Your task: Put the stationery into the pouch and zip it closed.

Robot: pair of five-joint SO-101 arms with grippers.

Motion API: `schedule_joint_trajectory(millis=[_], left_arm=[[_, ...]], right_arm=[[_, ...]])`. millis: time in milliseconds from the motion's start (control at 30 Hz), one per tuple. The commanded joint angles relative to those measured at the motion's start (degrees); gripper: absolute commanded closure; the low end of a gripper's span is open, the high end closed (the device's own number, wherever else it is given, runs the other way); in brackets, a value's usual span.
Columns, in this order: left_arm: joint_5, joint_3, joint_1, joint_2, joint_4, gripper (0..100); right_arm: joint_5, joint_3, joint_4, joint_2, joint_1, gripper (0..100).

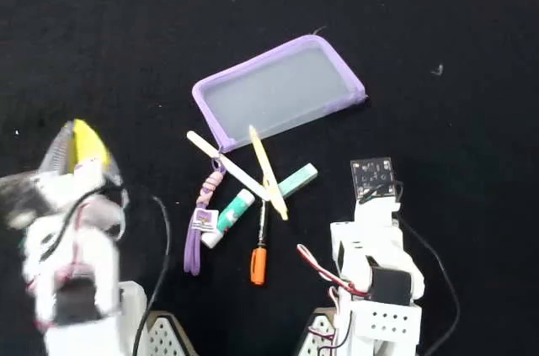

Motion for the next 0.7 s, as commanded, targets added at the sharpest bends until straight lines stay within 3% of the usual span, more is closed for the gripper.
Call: schedule_joint_trajectory(millis=[0,333,500,667], left_arm=[[-2.73,13.76,-0.48,0.53,-8.44,96],[-2.81,13.85,-0.48,0.53,-4.75,96],[-2.81,13.85,-4.44,0.53,-4.75,96],[-2.81,13.85,-5.93,0.70,-4.57,96]], right_arm=[[-0.53,-0.40,0.09,-2.42,0.62,97.5],[-0.53,-0.40,0.18,-2.33,0.62,97.5],[-0.18,-0.40,0.18,-2.42,0.79,97.3],[-0.09,-0.48,-7.56,-2.51,0.79,97.3]])
